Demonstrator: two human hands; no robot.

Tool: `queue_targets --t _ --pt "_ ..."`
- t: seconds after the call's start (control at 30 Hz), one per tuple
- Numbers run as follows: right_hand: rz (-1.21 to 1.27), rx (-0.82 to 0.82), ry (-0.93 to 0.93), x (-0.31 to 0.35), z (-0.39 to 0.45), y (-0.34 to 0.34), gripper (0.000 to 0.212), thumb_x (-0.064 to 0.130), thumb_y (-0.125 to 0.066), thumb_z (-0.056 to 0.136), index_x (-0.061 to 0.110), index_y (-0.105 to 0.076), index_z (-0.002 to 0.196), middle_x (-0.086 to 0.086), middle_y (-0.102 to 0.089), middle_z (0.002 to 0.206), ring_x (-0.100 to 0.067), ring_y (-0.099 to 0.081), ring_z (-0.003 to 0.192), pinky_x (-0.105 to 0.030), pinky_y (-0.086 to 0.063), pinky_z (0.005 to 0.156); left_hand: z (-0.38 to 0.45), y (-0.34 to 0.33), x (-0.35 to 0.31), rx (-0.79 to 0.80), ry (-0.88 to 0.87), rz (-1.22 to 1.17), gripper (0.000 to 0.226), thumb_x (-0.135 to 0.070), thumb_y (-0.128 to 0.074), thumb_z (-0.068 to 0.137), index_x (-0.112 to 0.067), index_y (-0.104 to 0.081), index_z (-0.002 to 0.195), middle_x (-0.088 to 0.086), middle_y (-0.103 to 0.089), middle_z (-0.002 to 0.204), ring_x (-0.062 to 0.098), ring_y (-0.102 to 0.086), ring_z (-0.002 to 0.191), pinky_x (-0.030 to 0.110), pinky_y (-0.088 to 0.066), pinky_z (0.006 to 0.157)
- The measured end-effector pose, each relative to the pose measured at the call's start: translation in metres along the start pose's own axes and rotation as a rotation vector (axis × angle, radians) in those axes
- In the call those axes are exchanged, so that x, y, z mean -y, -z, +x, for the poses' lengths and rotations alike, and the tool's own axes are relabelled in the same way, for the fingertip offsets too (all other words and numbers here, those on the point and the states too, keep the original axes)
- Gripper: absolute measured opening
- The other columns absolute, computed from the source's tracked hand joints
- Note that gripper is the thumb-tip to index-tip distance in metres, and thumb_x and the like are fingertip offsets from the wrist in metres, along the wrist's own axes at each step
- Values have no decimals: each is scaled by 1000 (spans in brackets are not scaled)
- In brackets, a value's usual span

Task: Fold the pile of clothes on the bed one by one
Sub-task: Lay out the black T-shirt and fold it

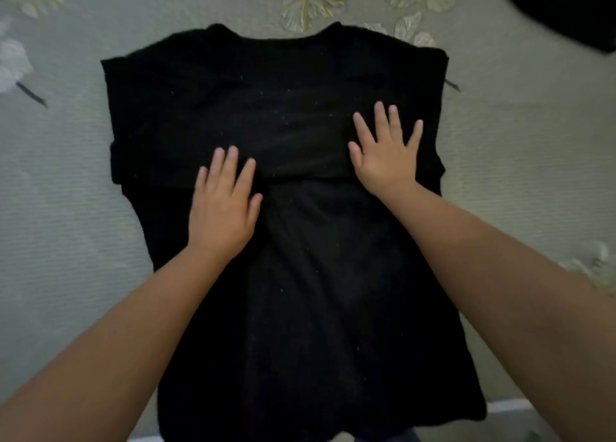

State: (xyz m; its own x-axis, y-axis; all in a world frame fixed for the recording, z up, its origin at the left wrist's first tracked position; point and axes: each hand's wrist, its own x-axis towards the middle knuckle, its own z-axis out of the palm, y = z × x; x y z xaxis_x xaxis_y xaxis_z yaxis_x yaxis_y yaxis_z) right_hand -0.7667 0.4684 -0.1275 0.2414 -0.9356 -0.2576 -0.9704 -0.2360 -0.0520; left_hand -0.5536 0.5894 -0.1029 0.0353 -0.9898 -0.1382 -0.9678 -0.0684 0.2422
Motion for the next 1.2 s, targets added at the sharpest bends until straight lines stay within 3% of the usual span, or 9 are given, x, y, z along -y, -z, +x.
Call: queue_targets --t 0.2,0.33,0.47,0.57,0.73,0.9,1.07,1.13,1.2 --pt "74 188 118 -48 -182 -36 59 40 -44 93 25 -22 145 -14 -1 154 -33 1 142 -57 1 109 -149 -38 -75 191 -23 47 57 -39 -45 83 5 -57 118 25 -53 126 43 -51 115 60 -38 90" --pt "124 88 -115 -87 -291 -44 61 20 -76 73 -1 -52 126 -39 -43 128 -56 -43 116 -67 -34 90 -231 -48 -97 365 41 83 77 -53 -13 93 5 -58 116 27 -55 123 44 -53 112 62 -40 86" --pt "192 46 -214 -92 -339 -43 56 6 -74 72 5 -55 124 -25 -62 81 -37 -59 72 -48 -39 79 -269 -62 -107 469 116 111 85 -59 -49 81 -4 -25 141 19 -20 150 31 -13 140 51 -6 112" --pt "307 145 -182 -99 -345 -36 48 6 -51 90 14 -42 136 -17 -63 92 -32 -56 82 -35 -29 83 -275 -72 -110 453 145 203 98 -63 -48 80 -9 0 145 12 5 154 25 9 142 44 14 109" --pt "652 -60 -170 -137 -324 6 38 -7 -52 85 2 -56 121 -17 -63 110 -28 -57 100 -22 -36 84 -271 -74 -115 390 172 199 88 -50 -52 85 -9 -4 146 12 0 155 24 4 143 43 8 112" --pt "648 96 -342 -157 -304 16 44 1 -58 85 11 -48 127 -9 -51 92 -22 -50 87 -29 -40 80 -268 -69 -103 343 146 61 79 -22 -65 81 -11 -19 144 7 -13 154 21 -6 143 38 3 113" --pt "838 -132 -188 -141 -310 19 21 -3 -62 81 17 -59 75 -3 -56 91 5 -48 80 -19 -39 74 -272 -55 -87 181 193 -44 65 15 -67 62 4 -52 124 21 -47 135 36 -38 130 48 -22 108" --pt "822 -189 -77 -136 -310 24 14 -3 -66 77 11 -67 75 -3 -53 97 13 -48 90 -3 -37 77 -272 -46 -78 140 245 -57 61 22 -66 55 9 -58 114 26 -54 124 43 -47 120 55 -31 101" --pt "619 -212 122 -131 -308 28 9 -6 -72 70 -2 -70 79 -20 -56 105 -3 -51 93 4 -32 83 -272 -40 -70 115 271 -90 56 26 -64 54 12 -60 108 31 -57 117 49 -51 112 56 -38 94"
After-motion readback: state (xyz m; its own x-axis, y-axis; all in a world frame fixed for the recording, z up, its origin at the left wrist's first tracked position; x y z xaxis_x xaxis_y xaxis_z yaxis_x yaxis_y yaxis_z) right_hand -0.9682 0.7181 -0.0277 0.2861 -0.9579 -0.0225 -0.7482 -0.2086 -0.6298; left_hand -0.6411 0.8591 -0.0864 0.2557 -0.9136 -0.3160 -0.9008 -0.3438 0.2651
